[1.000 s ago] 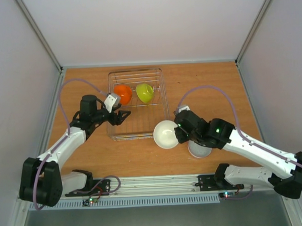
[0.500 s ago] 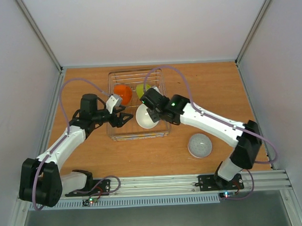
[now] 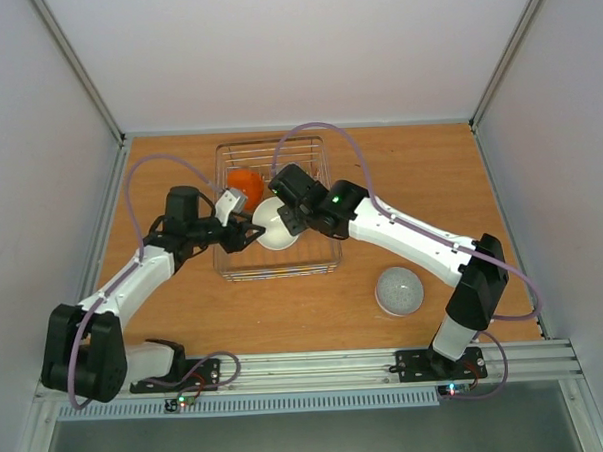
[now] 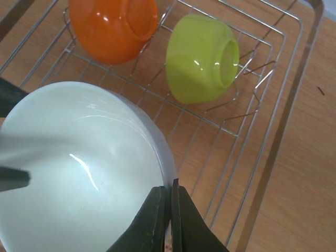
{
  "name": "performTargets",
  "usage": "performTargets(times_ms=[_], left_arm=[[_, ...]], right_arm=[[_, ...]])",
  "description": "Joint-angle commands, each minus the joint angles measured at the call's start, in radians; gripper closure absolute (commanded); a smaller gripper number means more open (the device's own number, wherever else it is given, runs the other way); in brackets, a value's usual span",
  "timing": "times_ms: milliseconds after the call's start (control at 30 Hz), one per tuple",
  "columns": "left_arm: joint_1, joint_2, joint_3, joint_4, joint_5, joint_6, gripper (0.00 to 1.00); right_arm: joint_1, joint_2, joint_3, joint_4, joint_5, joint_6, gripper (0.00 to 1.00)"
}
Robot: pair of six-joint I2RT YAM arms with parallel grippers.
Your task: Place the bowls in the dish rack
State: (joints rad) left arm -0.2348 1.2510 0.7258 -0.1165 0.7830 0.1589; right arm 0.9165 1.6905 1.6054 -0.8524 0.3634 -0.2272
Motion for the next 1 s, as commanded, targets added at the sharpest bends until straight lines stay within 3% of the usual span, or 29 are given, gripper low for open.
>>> performTargets(times_ms=[0,67,167,333,533,700,967], left_arm=[[-0.011,0.036,0.048,0.0,-0.043,-0.001,0.57],[-0.015,0.04,0.05,-0.004,-0.055,-0.001,0.71],[-0.02,0.044,0.053,-0.009,-0.069,0.002,0.99],[-0.022,0.04,0.051,-0.012,-0.07,0.012,1.0],[0.006,0.05,0.061,-0.036,0.066,0.038,1.0],[0.039,0.077,0.068,-0.03,0.156,0.033,1.0],[0.046,0.083,0.064,-0.015,0.155,0.024,1.0]], right_arm=[[0.01,-0.036,0.025,0.065,-0.039,-0.015,0.99],[0.01,-0.033,0.02,0.067,-0.038,-0.016,0.99],[0.011,-0.035,0.009,0.077,-0.041,-0.017,0.99],[0.01,-0.055,-0.029,0.104,-0.055,-0.016,0.94],[-0.041,-0.177,-0.144,0.188,-0.184,0.041,0.4],[-0.176,-0.275,-0.299,0.327,-0.544,0.164,0.18],[-0.24,-0.265,-0.403,0.472,-0.843,0.304,0.06]])
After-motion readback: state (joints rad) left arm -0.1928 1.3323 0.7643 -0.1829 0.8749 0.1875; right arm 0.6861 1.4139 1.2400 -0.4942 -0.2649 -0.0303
